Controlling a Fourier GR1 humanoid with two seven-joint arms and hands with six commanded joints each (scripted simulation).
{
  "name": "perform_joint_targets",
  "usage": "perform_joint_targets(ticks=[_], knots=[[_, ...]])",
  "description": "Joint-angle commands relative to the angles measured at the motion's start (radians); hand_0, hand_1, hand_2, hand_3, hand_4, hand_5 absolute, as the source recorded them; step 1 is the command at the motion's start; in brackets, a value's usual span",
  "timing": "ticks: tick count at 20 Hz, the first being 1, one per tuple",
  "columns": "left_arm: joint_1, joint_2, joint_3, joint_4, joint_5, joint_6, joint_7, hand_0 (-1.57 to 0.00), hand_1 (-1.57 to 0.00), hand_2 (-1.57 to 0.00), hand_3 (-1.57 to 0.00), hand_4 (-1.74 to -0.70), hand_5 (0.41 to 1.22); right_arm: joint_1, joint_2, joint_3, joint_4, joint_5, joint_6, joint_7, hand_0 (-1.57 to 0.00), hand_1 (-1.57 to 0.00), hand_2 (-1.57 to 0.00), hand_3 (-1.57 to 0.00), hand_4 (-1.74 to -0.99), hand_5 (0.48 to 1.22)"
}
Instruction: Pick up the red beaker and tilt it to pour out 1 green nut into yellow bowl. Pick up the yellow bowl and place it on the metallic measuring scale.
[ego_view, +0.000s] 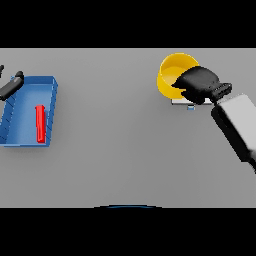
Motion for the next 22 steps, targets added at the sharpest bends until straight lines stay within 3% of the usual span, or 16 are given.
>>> perform_joint_targets(ticks=[1, 5, 10, 15, 17, 19, 20, 21, 22], knots=[[0.011, 0.012, 0.005, -0.006, 0.004, 0.001, -0.006, 0.00, 0.00, 0.00, 0.00, -0.74, 0.738, -0.017, 0.007, -0.013, 0.053, 0.004, -0.017, -0.001, -1.57, -1.57, -1.55, -1.15, -1.741, 1.221], [0.006, 0.013, -0.010, -0.017, -0.010, 0.000, 0.011, 0.00, 0.00, 0.00, 0.00, -0.72, 0.725, -0.037, 0.019, -0.035, 0.185, 0.023, -0.072, -0.016, -1.57, -1.57, -1.50, -1.17, -1.741, 1.221], [0.015, 0.005, -0.008, -0.017, -0.006, 0.007, 0.004, 0.00, 0.00, 0.00, 0.00, -0.72, 0.712, -0.072, 0.043, -0.069, 0.330, 0.024, -0.107, -0.046, -1.57, -1.57, -1.44, -1.32, -1.741, 1.221], [0.007, 0.010, -0.006, -0.012, -0.004, 0.004, 0.023, 0.00, 0.00, 0.00, 0.00, -0.73, 0.713, -0.090, 0.077, -0.094, 0.418, 0.020, -0.112, -0.048, -1.53, -1.57, -1.38, -1.44, -1.741, 1.221], [0.010, 0.013, -0.008, -0.011, -0.007, -0.004, 0.007, 0.00, 0.00, 0.00, 0.00, -0.73, 0.712, -0.100, 0.077, -0.100, 0.441, 0.018, -0.100, -0.080, -1.42, -1.57, -1.36, -1.49, -1.741, 1.221], [0.000, 0.007, -0.009, -0.004, -0.008, -0.004, 0.016, 0.00, 0.00, 0.00, 0.00, -0.73, 0.715, -0.099, 0.072, -0.104, 0.441, 0.021, -0.085, -0.067, -1.40, -1.57, -1.39, -1.36, -1.741, 1.221], [0.002, 0.004, -0.010, 0.004, -0.009, -0.005, 0.016, 0.00, 0.00, 0.00, 0.00, -0.73, 0.717, -0.102, 0.075, -0.111, 0.449, 0.018, -0.085, -0.068, -1.33, -1.46, -1.42, -1.20, -1.741, 1.221], [0.002, 0.006, -0.006, 0.000, -0.005, -0.005, 0.017, 0.00, 0.00, 0.00, 0.00, -0.73, 0.720, -0.099, 0.072, -0.120, 0.450, 0.012, -0.082, -0.080, -1.13, -1.32, -1.33, -1.06, -1.701, 1.221], [0.008, 0.007, -0.003, 0.002, -0.002, -0.006, 0.007, 0.00, 0.00, 0.00, 0.00, -0.73, 0.723, -0.098, 0.067, -0.125, 0.446, 0.005, -0.069, -0.081, -0.90, -1.15, -1.19, -0.94, -1.660, 1.143]])
